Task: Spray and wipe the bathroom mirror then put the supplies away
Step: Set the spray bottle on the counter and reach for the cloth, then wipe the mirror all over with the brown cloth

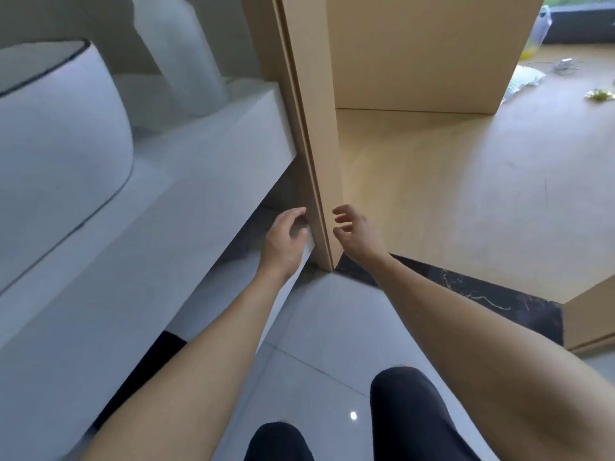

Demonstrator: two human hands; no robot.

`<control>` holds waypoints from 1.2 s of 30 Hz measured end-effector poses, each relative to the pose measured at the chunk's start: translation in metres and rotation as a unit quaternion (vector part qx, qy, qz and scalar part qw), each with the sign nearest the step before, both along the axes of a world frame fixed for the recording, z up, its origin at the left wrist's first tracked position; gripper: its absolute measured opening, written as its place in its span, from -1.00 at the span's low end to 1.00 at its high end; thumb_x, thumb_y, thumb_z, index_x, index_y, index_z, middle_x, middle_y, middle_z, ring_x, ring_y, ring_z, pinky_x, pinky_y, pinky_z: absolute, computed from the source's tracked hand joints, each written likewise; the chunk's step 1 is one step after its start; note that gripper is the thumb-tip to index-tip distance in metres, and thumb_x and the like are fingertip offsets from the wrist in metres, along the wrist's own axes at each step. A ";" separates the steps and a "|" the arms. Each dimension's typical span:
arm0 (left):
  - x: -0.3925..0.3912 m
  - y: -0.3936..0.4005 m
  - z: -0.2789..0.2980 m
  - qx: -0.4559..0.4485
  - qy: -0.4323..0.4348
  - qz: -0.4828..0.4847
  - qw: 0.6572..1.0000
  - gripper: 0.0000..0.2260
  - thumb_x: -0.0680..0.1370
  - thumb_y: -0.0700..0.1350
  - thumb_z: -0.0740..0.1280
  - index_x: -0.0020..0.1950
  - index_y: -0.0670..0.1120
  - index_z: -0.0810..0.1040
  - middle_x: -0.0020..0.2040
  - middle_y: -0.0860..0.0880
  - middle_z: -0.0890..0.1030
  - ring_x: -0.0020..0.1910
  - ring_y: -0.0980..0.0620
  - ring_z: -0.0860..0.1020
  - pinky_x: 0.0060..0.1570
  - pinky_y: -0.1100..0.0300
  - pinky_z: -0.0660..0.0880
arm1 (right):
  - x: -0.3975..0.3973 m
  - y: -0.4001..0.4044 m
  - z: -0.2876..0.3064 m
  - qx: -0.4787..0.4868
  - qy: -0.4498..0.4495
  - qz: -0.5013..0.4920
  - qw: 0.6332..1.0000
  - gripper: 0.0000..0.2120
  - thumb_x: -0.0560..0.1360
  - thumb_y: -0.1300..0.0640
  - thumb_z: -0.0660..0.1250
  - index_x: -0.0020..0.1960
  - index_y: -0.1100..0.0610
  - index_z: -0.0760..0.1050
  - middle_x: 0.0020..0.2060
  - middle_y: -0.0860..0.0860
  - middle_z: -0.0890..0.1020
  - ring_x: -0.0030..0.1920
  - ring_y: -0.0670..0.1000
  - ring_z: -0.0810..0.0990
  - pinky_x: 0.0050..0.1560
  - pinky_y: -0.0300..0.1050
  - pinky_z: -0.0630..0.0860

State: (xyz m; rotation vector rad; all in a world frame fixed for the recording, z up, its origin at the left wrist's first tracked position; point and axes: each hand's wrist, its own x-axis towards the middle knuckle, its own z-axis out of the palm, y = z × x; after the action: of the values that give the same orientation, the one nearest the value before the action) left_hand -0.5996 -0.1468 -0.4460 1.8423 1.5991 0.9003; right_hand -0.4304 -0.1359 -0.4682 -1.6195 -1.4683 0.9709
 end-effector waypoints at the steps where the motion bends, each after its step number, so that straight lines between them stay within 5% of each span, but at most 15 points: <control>1: -0.013 -0.001 -0.022 -0.001 0.011 0.013 1.000 -0.64 0.61 -0.24 0.25 0.41 -0.06 0.48 0.40 0.01 0.48 0.38 0.05 0.43 0.39 0.15 0.36 | -0.009 0.000 -0.019 0.013 -0.023 0.018 0.999 -0.69 0.58 0.21 0.27 0.31 0.08 0.48 0.14 0.05 0.63 0.08 0.08 0.63 0.12 0.03 0.58; 8: -0.128 -0.044 -0.133 0.016 0.119 0.151 0.981 -0.58 0.63 -0.21 0.23 0.50 -0.10 0.39 0.49 -0.06 0.41 0.46 -0.05 0.36 0.39 0.16 0.28 | -0.095 0.000 -0.111 0.080 -0.122 0.176 0.973 -0.61 0.59 0.18 0.28 0.41 0.00 0.44 0.29 -0.01 0.60 0.22 0.02 0.60 0.19 -0.05 0.53; 16: -0.246 -0.133 -0.184 -0.010 0.214 0.306 0.928 -0.60 0.61 -0.16 0.32 0.45 -0.12 0.46 0.48 -0.10 0.43 0.47 -0.11 0.37 0.41 0.04 0.30 | -0.210 -0.013 -0.149 0.174 -0.174 0.323 0.914 -0.60 0.57 0.15 0.32 0.40 0.01 0.46 0.32 -0.02 0.58 0.28 0.05 0.56 0.18 -0.04 0.50; 22: -0.292 -0.186 -0.194 -0.015 0.249 0.386 0.888 -0.66 0.50 -0.14 0.46 0.26 -0.11 0.59 0.29 -0.13 0.57 0.27 -0.20 0.54 0.24 -0.09 0.48 | -0.293 -0.051 -0.157 0.250 -0.174 0.474 0.826 -0.62 0.53 0.12 0.37 0.35 -0.01 0.51 0.30 -0.01 0.57 0.26 0.07 0.55 0.13 -0.06 0.50; 27: -0.299 -0.221 -0.192 0.015 0.266 0.400 0.877 -0.79 0.43 -0.14 0.52 0.02 -0.11 0.61 0.02 -0.08 0.58 -0.01 -0.19 0.58 -0.02 -0.06 0.54 | -0.322 -0.062 -0.156 0.297 -0.210 0.603 0.710 -0.68 0.43 0.03 0.44 0.18 0.00 0.61 0.19 -0.05 0.64 0.18 0.03 0.58 0.13 0.01 0.56; 29: -0.300 -0.234 -0.192 0.012 0.289 0.376 0.880 -0.78 0.46 -0.03 0.47 0.05 -0.10 0.62 0.04 -0.06 0.58 0.00 -0.18 0.57 0.01 -0.05 0.54 | -0.323 -0.059 -0.151 0.304 -0.240 0.624 0.678 -0.64 0.40 0.00 0.46 0.19 -0.02 0.61 0.20 -0.09 0.64 0.20 0.00 0.58 0.15 -0.02 0.56; 33: -0.295 -0.246 -0.182 -0.052 0.317 0.328 0.888 -0.42 0.45 0.33 0.19 0.25 -0.04 0.59 0.18 0.03 0.55 0.12 -0.07 0.52 0.12 0.04 0.51 | -0.322 -0.060 -0.146 0.355 -0.327 0.613 0.625 -0.60 0.41 0.06 0.41 0.24 -0.03 0.56 0.18 -0.09 0.63 0.15 0.03 0.60 0.07 0.00 0.59; 36: -0.292 -0.249 -0.180 -0.054 0.336 0.315 0.886 -0.41 0.44 0.31 0.27 0.30 -0.05 0.58 0.24 0.04 0.56 0.17 -0.06 0.52 0.16 0.07 0.49 | -0.326 -0.069 -0.151 0.388 -0.341 0.581 0.629 -0.79 0.44 0.12 0.29 0.05 0.04 0.59 -0.01 -0.02 0.67 -0.01 0.11 0.63 -0.07 -0.02 0.57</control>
State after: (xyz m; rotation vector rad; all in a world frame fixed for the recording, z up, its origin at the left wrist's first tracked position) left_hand -0.8918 -0.3954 -0.6263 1.6528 2.7161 0.3810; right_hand -0.7562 -0.2045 -0.6187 -0.1528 -3.0159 0.0421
